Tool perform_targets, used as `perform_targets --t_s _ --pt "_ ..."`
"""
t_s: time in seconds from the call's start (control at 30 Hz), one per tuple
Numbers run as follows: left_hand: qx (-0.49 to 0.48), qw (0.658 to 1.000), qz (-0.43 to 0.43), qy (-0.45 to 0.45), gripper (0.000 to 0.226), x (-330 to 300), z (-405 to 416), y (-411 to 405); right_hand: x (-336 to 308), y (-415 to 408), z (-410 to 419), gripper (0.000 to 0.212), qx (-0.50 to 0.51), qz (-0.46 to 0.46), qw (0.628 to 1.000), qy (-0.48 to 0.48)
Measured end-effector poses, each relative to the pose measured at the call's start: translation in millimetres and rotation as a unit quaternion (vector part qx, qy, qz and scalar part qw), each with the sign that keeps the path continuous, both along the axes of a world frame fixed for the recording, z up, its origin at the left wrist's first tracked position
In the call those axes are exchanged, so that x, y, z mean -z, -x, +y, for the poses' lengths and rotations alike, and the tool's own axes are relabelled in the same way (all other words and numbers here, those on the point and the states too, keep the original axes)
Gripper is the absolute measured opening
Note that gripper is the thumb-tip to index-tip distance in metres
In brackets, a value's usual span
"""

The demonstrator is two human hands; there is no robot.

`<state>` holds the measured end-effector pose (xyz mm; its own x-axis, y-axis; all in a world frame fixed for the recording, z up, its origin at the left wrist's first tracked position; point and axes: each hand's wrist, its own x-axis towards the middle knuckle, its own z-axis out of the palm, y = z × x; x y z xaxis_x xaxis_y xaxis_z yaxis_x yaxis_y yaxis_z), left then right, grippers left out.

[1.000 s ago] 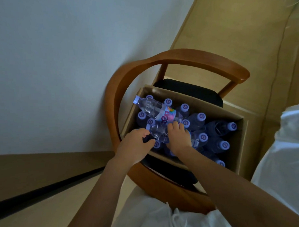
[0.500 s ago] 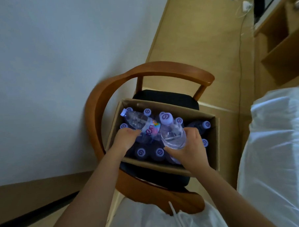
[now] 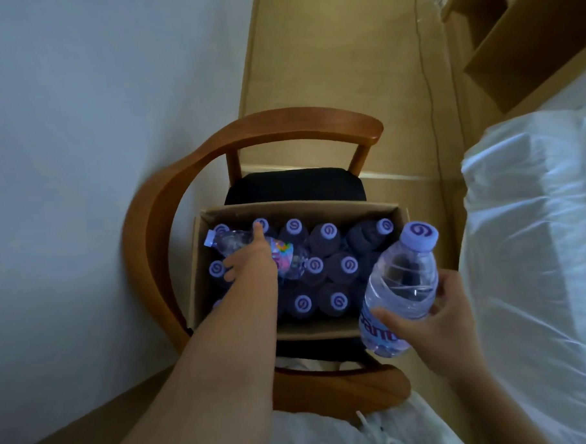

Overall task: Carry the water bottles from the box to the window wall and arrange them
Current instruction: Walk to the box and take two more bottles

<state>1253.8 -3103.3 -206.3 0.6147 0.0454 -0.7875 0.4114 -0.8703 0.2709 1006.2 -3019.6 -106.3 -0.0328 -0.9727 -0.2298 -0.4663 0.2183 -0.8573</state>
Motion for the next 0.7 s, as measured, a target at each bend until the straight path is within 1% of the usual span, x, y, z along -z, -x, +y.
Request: perform_targets --t_s 0.03,0.1,0.13,0.2,0.23,0.27,0.33,0.4,0.53,0.57,0.63,0.67,0.7 --pt "0.001 1.000 -0.001 0.006 0.111 4.5 -0.3 -0.5 0.1 -0.4 0.8 0.064 0.006 -0.001 1.000 0.005" --pt "0.025 0.999 0.006 0.045 0.101 14.0 1.7 -0.8 -0.3 -2.7 2.5 0.060 0.022 -0.008 0.999 0.022" --pt "0.035 0.998 -0.006 0.044 0.097 16.5 4.1 -0.3 -1.4 -4.5 3.5 0.060 0.028 -0.014 0.999 0.031" --pt "0.052 0.996 -0.073 0.012 0.098 16.0 11.3 2.4 -3.7 -8.3 5.8 0.060 0.034 -0.024 0.998 0.043" --pt "0.059 0.992 -0.106 0.026 0.098 13.7 16.3 5.8 -4.5 -9.3 7.3 0.060 0.037 -0.029 0.998 0.049" --pt "0.055 0.988 -0.128 0.071 0.097 12.9 22.0 9.4 -5.0 -9.9 9.0 0.060 0.041 -0.035 0.997 0.055" --pt "0.034 0.970 -0.141 0.195 0.090 13.6 37.6 14.9 -5.6 -10.0 13.7 0.059 0.057 -0.055 0.995 0.059" --pt "0.052 0.946 -0.149 0.283 0.084 11.7 52.3 17.6 -5.5 -8.4 20.5 0.062 0.075 -0.083 0.992 0.054" --pt "0.191 0.893 -0.188 0.363 0.074 -9.8 70.2 26.8 -10.6 -0.3 44.4 0.061 0.117 -0.116 0.985 0.044" --pt "0.238 0.870 -0.207 0.380 0.073 -19.1 75.7 33.1 -12.9 4.3 51.5 0.060 0.125 -0.118 0.984 0.045" --pt "0.337 0.812 -0.237 0.413 0.073 -38.4 90.4 51.0 -18.3 15.7 68.5 0.063 0.145 -0.122 0.980 0.053" --pt "0.371 0.790 -0.237 0.427 0.074 -47.6 98.5 61.8 -21.2 22.5 78.8 0.064 0.154 -0.126 0.978 0.057" --pt "0.393 0.777 -0.219 0.441 0.074 -57.1 106.9 73.1 -24.5 29.8 91.2 0.063 0.165 -0.128 0.976 0.063"
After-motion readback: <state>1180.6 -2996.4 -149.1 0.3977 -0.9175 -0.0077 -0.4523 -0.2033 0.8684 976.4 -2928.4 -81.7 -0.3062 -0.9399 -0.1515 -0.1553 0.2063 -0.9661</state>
